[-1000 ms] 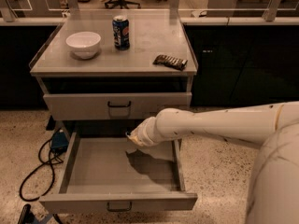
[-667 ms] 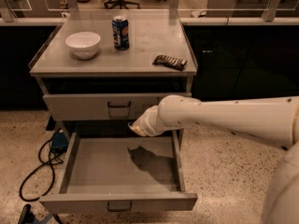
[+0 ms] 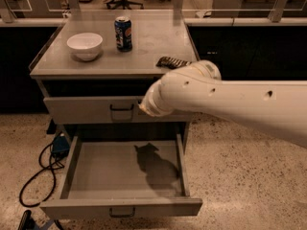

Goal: Pick rxbar blueberry from middle drawer and place on counter

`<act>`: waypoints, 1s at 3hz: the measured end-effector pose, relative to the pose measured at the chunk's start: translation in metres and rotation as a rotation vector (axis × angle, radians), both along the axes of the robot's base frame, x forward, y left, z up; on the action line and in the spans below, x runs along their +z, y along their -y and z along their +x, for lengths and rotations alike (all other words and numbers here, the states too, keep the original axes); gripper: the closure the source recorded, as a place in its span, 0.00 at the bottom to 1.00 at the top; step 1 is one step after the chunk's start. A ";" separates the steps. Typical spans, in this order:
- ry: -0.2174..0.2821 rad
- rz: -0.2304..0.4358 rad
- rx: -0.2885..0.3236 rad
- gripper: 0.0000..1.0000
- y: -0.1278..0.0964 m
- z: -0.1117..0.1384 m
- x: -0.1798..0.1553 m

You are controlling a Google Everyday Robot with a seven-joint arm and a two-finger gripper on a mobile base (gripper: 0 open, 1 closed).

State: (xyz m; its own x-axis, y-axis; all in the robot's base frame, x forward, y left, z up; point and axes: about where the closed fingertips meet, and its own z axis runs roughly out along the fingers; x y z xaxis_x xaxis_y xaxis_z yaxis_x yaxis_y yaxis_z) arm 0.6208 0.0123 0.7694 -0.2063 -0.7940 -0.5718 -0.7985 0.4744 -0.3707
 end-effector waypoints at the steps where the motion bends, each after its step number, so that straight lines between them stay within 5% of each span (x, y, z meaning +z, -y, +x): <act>1: 0.154 0.014 0.058 1.00 -0.060 -0.015 0.128; 2: 0.231 0.032 0.020 1.00 -0.051 -0.024 0.184; 3: 0.230 0.031 0.020 1.00 -0.051 -0.024 0.182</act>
Offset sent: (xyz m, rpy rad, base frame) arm -0.0117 0.0534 0.1078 0.0078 -0.1289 0.0542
